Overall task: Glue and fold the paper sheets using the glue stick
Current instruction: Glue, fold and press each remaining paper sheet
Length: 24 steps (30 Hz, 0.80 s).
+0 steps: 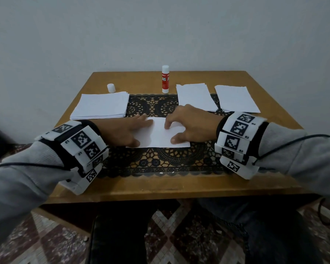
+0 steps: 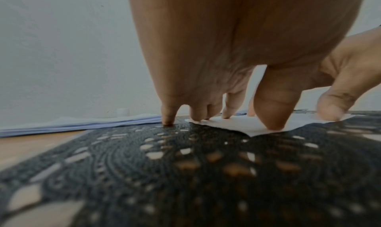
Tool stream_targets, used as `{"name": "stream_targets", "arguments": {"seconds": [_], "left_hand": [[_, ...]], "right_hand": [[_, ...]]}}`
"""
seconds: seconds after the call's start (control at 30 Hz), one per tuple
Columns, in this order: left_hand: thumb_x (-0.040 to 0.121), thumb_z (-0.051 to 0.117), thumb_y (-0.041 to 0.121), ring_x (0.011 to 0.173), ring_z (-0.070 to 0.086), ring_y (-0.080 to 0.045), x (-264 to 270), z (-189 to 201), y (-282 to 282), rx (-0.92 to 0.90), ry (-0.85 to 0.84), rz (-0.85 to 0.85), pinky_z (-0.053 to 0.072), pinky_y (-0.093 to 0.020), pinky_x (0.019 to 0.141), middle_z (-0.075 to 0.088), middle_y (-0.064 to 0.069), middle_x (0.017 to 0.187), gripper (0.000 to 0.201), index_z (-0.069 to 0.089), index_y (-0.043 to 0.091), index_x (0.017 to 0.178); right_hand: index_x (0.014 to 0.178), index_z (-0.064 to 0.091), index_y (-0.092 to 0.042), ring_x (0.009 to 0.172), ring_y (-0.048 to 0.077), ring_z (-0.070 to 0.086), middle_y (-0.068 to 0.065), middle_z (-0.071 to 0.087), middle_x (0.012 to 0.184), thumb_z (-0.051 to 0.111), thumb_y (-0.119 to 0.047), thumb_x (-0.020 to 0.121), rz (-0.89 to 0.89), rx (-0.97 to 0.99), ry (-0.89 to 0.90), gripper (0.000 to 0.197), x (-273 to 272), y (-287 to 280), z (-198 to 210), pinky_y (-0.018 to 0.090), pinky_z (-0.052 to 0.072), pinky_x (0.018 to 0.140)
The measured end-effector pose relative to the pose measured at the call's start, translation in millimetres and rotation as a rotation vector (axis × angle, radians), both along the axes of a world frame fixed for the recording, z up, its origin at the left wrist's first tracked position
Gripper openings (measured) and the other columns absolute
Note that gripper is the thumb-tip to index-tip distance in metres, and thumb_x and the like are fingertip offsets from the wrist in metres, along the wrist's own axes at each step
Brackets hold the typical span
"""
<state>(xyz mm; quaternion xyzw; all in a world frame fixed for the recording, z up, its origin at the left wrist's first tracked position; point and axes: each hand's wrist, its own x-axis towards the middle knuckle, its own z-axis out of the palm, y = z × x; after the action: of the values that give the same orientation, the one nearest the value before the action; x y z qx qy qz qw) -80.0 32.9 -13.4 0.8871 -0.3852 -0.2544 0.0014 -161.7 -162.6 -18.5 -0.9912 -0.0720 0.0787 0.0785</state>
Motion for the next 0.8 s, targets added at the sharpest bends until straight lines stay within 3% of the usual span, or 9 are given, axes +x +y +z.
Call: {"name": "stream_targets", "arguments": {"seconds": [0.1,0.2,0.3,0.4,0.5,0.67,0.8], "left_hand": [[0.092,0.056,0.009,0.147,-0.002,-0.011,0.3,0.4,0.0,-0.010,0.010,0.005,0.002,-0.033,0.117,-0.009,0.008,0.160,0.083,0.003,0.033,0.152],[0.092,0.057,0.011,0.147,-0.004,-0.012,-0.7,1.5,-1.3,0.002,0.013,0.007,0.000,-0.033,0.117,-0.009,0.008,0.160,0.084,0.003,0.034,0.152],[0.088,0.057,0.002,0.147,-0.001,-0.012,0.7,1.3,0.1,-0.020,0.035,0.024,0.002,-0.033,0.117,-0.005,0.007,0.160,0.087,0.006,0.034,0.152],[0.090,0.055,0.008,0.145,0.017,-0.020,2.1,-2.1,0.5,-0.104,-0.031,0.109,0.015,-0.033,0.115,0.009,0.004,0.160,0.079,0.012,0.033,0.152],[0.095,0.054,0.024,0.131,0.040,-0.025,3.6,-6.4,-1.1,-0.162,-0.129,0.143,0.031,-0.030,0.104,0.036,-0.005,0.150,0.064,0.020,0.027,0.150],[0.091,0.060,0.028,0.125,0.044,-0.024,12.3,-10.1,-1.8,-0.222,-0.265,0.081,0.036,-0.034,0.102,0.045,-0.007,0.141,0.059,0.036,0.019,0.145],[0.089,0.063,0.021,0.116,0.048,-0.026,14.3,-10.2,-1.5,-0.272,-0.295,0.085,0.040,-0.035,0.095,0.052,-0.011,0.130,0.055,0.042,0.016,0.140]], "right_hand": [[0.126,0.053,-0.028,0.122,0.026,0.041,0.008,0.047,0.131,0.068,-0.051,0.083,-0.047,-0.030,0.013,0.051,1.5,-2.3,-0.7,0.044,0.040,0.100],[0.128,0.051,-0.029,0.126,0.026,0.039,0.006,0.045,0.136,0.071,-0.056,0.077,-0.021,-0.029,0.055,0.061,0.3,1.4,-1.2,0.047,0.039,0.103],[0.126,0.052,-0.027,0.123,0.026,0.042,0.007,0.046,0.133,0.068,-0.047,0.084,-0.051,-0.009,0.032,0.050,1.1,-1.4,-1.2,0.043,0.039,0.101],[0.131,0.049,-0.019,0.120,0.026,0.044,0.010,0.048,0.133,0.060,-0.039,0.092,-0.098,-0.014,0.002,0.045,2.5,-5.7,-1.7,0.034,0.039,0.092],[0.135,0.046,-0.014,0.119,0.026,0.045,0.010,0.050,0.131,0.059,-0.039,0.092,-0.134,-0.017,-0.016,0.051,3.4,-6.2,-1.3,0.032,0.039,0.088],[0.133,0.049,-0.012,0.114,0.028,0.048,0.012,0.048,0.126,0.066,-0.041,0.087,-0.175,-0.013,-0.025,0.057,3.3,-6.1,0.7,0.035,0.044,0.088],[0.121,0.059,-0.005,0.105,0.025,0.055,0.010,0.059,0.118,0.068,-0.029,0.087,-0.162,0.057,-0.040,0.042,2.8,-3.5,2.7,0.035,0.047,0.088]]}}
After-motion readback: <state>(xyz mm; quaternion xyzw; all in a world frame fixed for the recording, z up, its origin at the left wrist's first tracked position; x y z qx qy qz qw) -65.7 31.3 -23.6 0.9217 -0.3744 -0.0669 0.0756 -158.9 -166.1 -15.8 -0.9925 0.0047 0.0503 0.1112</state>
